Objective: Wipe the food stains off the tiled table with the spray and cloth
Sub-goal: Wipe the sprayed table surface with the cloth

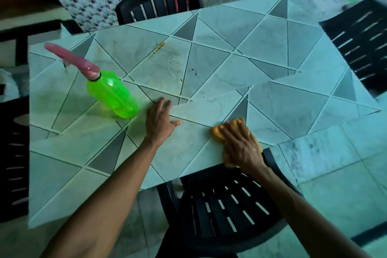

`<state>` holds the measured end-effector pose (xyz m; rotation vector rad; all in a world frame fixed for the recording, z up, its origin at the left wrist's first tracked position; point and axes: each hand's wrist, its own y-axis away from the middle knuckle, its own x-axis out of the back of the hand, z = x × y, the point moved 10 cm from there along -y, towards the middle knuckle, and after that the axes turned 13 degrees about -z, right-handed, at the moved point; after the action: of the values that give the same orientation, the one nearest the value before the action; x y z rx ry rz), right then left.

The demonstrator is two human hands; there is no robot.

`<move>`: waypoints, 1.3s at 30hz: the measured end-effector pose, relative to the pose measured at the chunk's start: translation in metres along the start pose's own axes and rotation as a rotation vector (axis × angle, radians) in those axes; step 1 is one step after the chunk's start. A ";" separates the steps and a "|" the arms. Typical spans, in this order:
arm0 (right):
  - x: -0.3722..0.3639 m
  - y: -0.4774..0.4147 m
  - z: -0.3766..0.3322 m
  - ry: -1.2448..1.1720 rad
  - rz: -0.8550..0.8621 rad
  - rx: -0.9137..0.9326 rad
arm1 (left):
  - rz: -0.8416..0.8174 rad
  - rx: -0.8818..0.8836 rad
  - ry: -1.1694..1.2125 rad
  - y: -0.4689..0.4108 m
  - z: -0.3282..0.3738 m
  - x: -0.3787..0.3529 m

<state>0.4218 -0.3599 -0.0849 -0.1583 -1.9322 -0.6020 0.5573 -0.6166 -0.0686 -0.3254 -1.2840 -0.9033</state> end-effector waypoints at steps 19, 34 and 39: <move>0.011 0.028 -0.027 -0.458 0.171 -0.302 | 0.116 0.052 0.110 0.065 0.032 0.012; 0.009 0.021 -0.003 -0.981 -0.260 -0.335 | -0.257 0.103 0.556 0.065 0.078 -0.019; 0.052 0.029 0.041 -1.329 -0.159 -0.300 | -0.274 0.013 0.847 0.024 0.124 0.000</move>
<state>0.3759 -0.3236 -0.0419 -0.7456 -3.1224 -1.0351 0.4897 -0.5185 -0.0262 0.2452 -0.5478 -1.0970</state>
